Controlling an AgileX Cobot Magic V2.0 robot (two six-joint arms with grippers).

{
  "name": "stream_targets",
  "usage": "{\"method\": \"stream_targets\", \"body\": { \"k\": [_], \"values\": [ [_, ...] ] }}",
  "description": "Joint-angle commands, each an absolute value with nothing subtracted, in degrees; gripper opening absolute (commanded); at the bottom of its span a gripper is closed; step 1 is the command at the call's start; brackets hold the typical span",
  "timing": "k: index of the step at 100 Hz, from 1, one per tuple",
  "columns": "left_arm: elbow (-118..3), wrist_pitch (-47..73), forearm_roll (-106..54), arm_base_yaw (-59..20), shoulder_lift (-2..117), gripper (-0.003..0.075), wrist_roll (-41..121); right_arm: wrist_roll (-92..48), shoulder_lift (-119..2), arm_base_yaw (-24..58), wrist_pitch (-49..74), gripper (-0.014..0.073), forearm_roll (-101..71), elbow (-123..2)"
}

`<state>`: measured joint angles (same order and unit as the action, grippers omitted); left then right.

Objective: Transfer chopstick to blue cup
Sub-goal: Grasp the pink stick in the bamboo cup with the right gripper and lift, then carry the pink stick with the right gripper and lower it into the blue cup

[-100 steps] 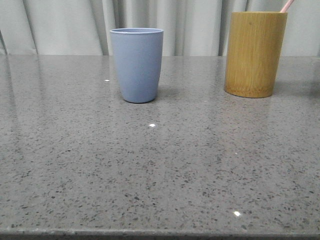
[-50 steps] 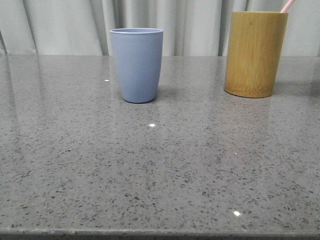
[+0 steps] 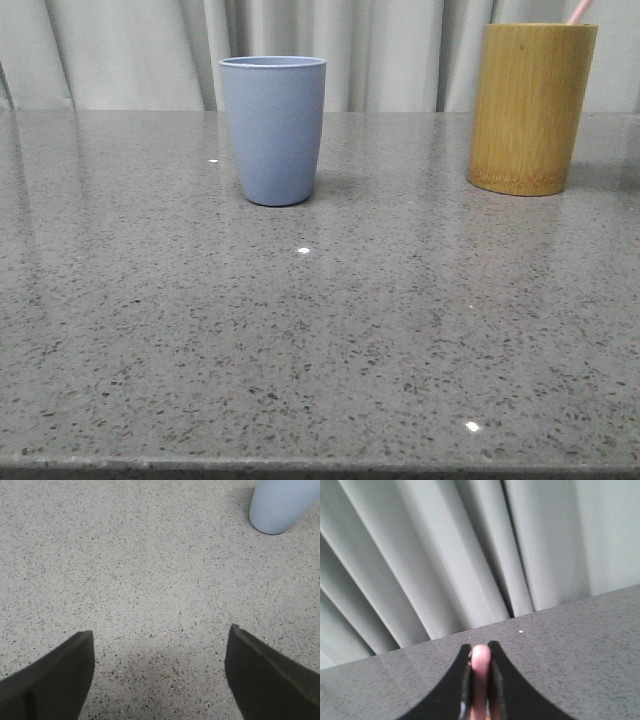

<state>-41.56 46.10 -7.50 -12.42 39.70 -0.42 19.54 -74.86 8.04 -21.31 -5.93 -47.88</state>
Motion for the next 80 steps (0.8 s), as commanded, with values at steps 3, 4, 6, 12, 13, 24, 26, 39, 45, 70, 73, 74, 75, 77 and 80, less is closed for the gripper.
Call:
{"method": "stream_targets", "body": {
  "k": [3, 4, 6, 12, 13, 24, 26, 39, 45, 70, 73, 74, 75, 77, 80],
  "values": [
    [-43.1, 42.1, -7.8, -12.2, 39.6, 0.0526, -0.9, 19.1, -73.3, 9.4, -24.5, -0.0069, -4.0, -51.8],
    [-43.1, 42.1, -7.8, -12.2, 39.6, 0.0526, -0.9, 19.1, -73.2, 9.5, -24.2, -0.0069, -3.8, -52.0],
    [-43.1, 42.1, -7.8, -12.2, 39.6, 0.0526, -0.9, 19.1, -73.2, 9.6, -23.7, -0.0069, -3.0, -52.8],
    [-43.1, 42.1, -7.7, -12.2, 39.6, 0.0526, -0.9, 19.1, -72.6, 9.9, -20.5, -0.0069, -0.4, -55.2],
    [-43.1, 42.1, -7.7, -12.2, 39.6, 0.0526, -0.9, 19.1, -72.5, 9.9, -19.5, -0.0067, 0.0, -56.3],
    [-43.1, 42.1, -7.6, -12.2, 39.6, 0.0526, -0.9, 19.0, -71.8, 9.9, -10.0, -0.0067, 4.3, -62.5],
    [-43.1, 42.1, -7.6, -12.2, 39.6, 0.0526, -0.9, 18.9, -71.7, 9.9, -8.0, -0.0067, 5.2, -63.4],
    [-43.1, 42.1, -7.6, -12.2, 39.6, 0.0526, -0.9, 18.9, -71.2, 9.9, 2.0, -0.0067, 9.9, -72.4],
    [-43.1, 42.1, -7.6, -12.2, 39.6, 0.0526, -0.9, 18.9, -71.0, 9.9, 4.9, -0.0067, 10.2, -76.5],
    [-43.1, 42.1, -7.6, -12.2, 39.6, 0.0526, -0.9, 18.9, -70.7, 13.1, 12.9, -0.0067, 7.6, -87.9],
    [-43.1, 42.1, -7.6, -12.2, 39.6, 0.0526, -0.9, 18.9, -70.7, 14.0, 12.9, -0.0067, 6.9, -88.1],
    [-43.1, 42.1, -7.6, -12.2, 39.6, 0.0526, -0.9, 18.9, -70.7, 14.4, 12.9, -0.0067, 6.8, -88.1],
    [-43.1, 42.1, -7.6, -12.2, 39.6, 0.0526, -0.9, 18.9, -70.7, 14.6, 12.8, -0.0067, 6.4, -88.1],
    [-43.1, 42.1, -7.6, -12.2, 39.6, 0.0526, -0.9, 18.9, -70.7, 15.4, 12.7, -0.0067, 6.0, -88.1],
    [-43.1, 42.1, -7.6, -12.2, 39.6, 0.0526, -0.9, 18.9, -70.8, 16.4, 12.7, -0.0067, 5.3, -88.1]
  ]
}}
